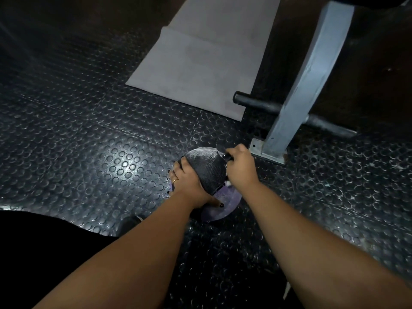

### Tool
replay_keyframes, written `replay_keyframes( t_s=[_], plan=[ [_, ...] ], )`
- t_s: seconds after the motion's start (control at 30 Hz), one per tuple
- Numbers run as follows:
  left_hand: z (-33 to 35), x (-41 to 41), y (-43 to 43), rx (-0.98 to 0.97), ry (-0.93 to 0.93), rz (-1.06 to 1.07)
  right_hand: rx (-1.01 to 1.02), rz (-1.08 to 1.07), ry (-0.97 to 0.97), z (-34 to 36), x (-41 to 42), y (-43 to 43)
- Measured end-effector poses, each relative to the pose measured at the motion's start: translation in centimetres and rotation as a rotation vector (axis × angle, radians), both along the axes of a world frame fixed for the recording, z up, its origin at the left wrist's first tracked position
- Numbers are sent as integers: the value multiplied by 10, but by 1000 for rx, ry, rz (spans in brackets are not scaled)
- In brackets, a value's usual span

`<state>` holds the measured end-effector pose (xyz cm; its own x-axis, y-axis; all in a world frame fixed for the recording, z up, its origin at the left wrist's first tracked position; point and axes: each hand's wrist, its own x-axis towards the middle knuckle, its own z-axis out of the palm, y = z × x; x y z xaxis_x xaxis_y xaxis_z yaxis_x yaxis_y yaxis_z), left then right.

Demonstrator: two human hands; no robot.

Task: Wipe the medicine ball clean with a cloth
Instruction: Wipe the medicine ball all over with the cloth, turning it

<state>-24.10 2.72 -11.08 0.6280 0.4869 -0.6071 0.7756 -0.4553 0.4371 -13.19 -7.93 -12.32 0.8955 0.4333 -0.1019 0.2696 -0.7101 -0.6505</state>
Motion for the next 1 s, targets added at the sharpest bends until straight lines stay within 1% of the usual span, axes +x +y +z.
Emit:
replay_keyframes(
  t_s=[0.1,0.2,0.3,0.47,0.53,0.57,0.63,0.67,0.77,0.83,0.9,1.0],
  plan=[
    [-2,1,1,-5,4,3,81,-9,-113,7,-51,-12],
    [-7,4,-1,19,-9,22,158,118,-109,12,-89,-24],
    [-12,2,-4,19,-19,16,152,151,-120,5,-80,-28],
    [-9,2,-4,-10,-37,43,214,99,-152,-1,-71,-22],
    [-8,2,-4,-22,-38,41,230,12,-146,-4,-67,-19],
    [-9,0,-4,-25,-33,35,225,-68,-140,-8,-59,-17],
    [-11,-4,-7,-20,-31,20,155,-205,-90,-13,-30,-13],
    [-10,-6,-8,-11,-33,16,106,-204,-44,-16,-12,-12],
    [-7,-5,-6,3,-38,27,28,-77,129,-23,29,-5],
    [-6,-3,-3,1,-40,36,26,-33,163,-26,34,-3],
    [-5,-1,-2,1,-33,33,43,-49,121,-24,25,-6],
    [-2,2,-3,5,-15,34,104,-135,12,-15,-9,-17]
  ],
)
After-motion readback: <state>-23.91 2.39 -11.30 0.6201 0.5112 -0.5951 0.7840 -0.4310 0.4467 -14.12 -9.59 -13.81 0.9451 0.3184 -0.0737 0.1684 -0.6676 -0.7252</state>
